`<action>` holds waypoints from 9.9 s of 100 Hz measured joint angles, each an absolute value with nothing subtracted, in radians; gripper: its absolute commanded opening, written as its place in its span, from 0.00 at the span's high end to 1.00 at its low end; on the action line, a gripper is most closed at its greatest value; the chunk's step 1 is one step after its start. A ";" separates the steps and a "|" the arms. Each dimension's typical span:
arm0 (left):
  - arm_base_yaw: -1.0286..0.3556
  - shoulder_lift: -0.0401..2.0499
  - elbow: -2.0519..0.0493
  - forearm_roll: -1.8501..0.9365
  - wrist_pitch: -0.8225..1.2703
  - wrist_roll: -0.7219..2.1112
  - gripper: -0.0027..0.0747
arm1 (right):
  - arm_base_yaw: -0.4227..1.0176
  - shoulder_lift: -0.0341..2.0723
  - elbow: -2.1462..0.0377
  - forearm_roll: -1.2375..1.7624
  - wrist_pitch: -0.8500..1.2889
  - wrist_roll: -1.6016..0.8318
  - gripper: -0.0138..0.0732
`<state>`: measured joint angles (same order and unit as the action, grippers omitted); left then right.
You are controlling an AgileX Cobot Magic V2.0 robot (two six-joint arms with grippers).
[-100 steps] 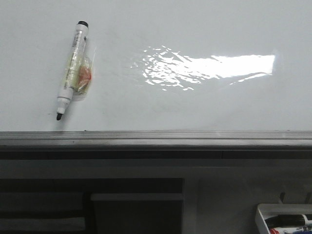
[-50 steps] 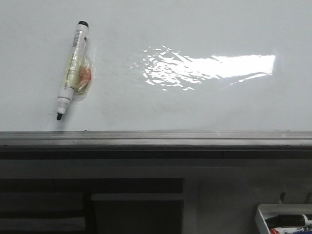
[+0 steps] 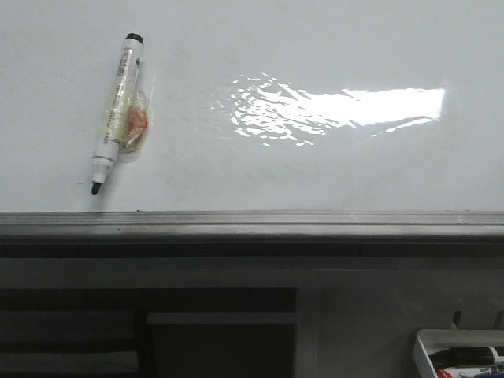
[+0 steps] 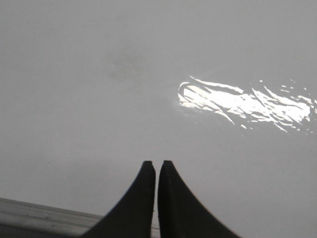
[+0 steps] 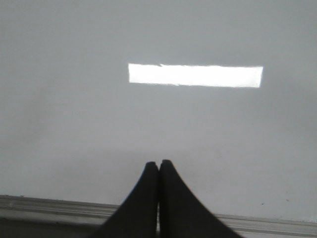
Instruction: Write number 5 on whiteboard
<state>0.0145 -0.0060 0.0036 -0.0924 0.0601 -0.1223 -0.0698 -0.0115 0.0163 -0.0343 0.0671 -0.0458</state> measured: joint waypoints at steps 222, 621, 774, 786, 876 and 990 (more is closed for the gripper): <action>-0.677 1.203 -0.333 -0.043 -0.436 -0.147 0.38 | -0.022 0.405 -0.183 0.224 0.240 -0.048 0.91; -0.607 0.828 -0.350 0.374 -0.350 -0.170 0.40 | 0.546 1.377 -1.149 0.279 0.539 -0.142 0.91; -0.607 0.828 -0.350 0.372 -0.330 -0.170 0.40 | 0.533 1.373 -1.189 0.295 0.464 -0.190 0.91; -0.607 0.828 -0.350 0.372 -0.330 -0.170 0.40 | 0.527 1.374 -1.189 0.296 0.462 -0.190 0.91; -0.607 0.828 -0.350 0.393 -0.344 -0.170 0.40 | 0.437 1.297 -1.196 0.259 0.581 -0.195 0.91; -0.769 1.154 -0.409 0.473 -0.494 -0.170 0.82 | 0.766 1.270 -1.192 0.227 0.750 -0.233 0.91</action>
